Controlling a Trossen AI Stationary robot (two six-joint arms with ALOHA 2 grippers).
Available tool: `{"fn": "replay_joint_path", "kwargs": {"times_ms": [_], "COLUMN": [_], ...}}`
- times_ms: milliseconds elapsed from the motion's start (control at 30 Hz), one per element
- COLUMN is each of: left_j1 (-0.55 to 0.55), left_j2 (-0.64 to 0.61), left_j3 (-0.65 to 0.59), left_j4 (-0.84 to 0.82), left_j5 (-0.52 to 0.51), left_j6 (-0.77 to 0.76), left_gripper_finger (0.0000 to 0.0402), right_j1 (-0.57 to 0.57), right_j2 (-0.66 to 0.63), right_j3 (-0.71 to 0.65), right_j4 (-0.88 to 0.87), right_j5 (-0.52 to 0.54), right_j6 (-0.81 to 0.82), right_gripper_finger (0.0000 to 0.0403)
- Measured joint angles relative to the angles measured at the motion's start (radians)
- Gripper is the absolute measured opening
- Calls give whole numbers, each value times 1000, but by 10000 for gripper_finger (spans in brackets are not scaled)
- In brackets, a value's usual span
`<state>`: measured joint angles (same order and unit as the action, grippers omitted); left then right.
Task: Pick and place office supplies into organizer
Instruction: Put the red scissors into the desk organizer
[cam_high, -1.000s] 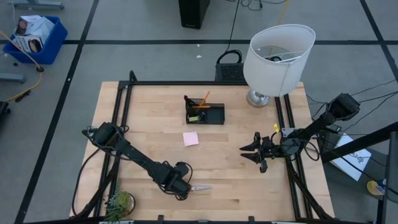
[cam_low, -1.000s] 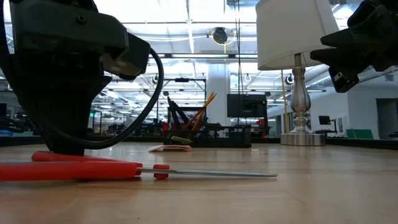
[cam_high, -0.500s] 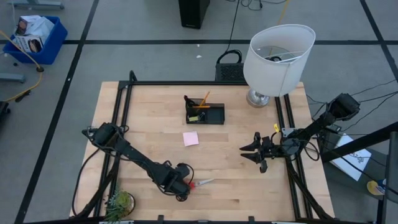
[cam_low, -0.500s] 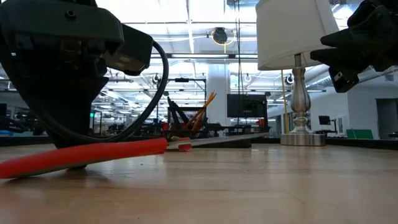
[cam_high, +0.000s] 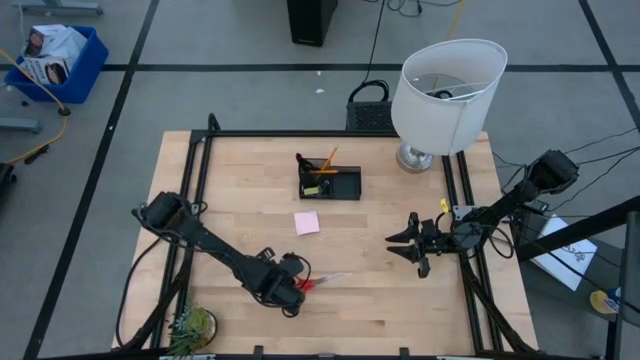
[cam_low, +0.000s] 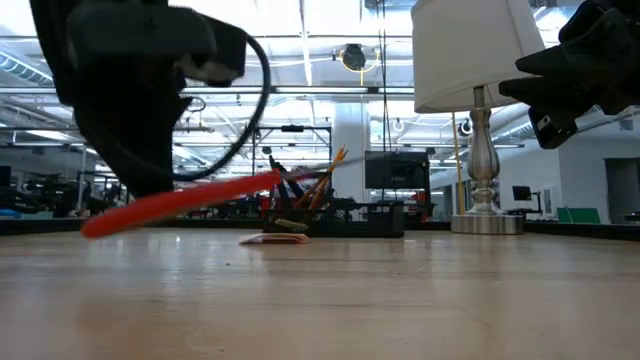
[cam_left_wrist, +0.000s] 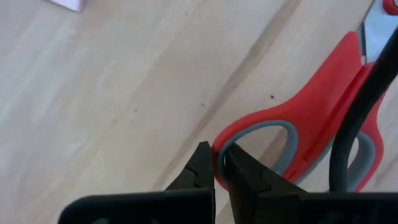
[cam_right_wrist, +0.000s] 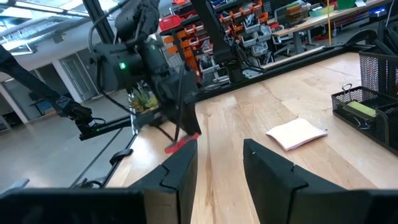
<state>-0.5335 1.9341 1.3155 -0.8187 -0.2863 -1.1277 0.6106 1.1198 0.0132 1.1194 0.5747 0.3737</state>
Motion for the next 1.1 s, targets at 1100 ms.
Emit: {"fn": "replay_joint_path", "kwargs": {"times_ms": [1100], "left_j1": [62], "left_j2": [-71], "left_j3": [3], "left_j4": [3], "left_j5": [-55], "left_j6": [207], "left_gripper_finger": [25], "right_j1": [-47], "right_j2": [10], "right_j3": [121], "right_j4": [103], "right_j5": [-210], "right_j6": [-45], "right_gripper_finger": [119]}}
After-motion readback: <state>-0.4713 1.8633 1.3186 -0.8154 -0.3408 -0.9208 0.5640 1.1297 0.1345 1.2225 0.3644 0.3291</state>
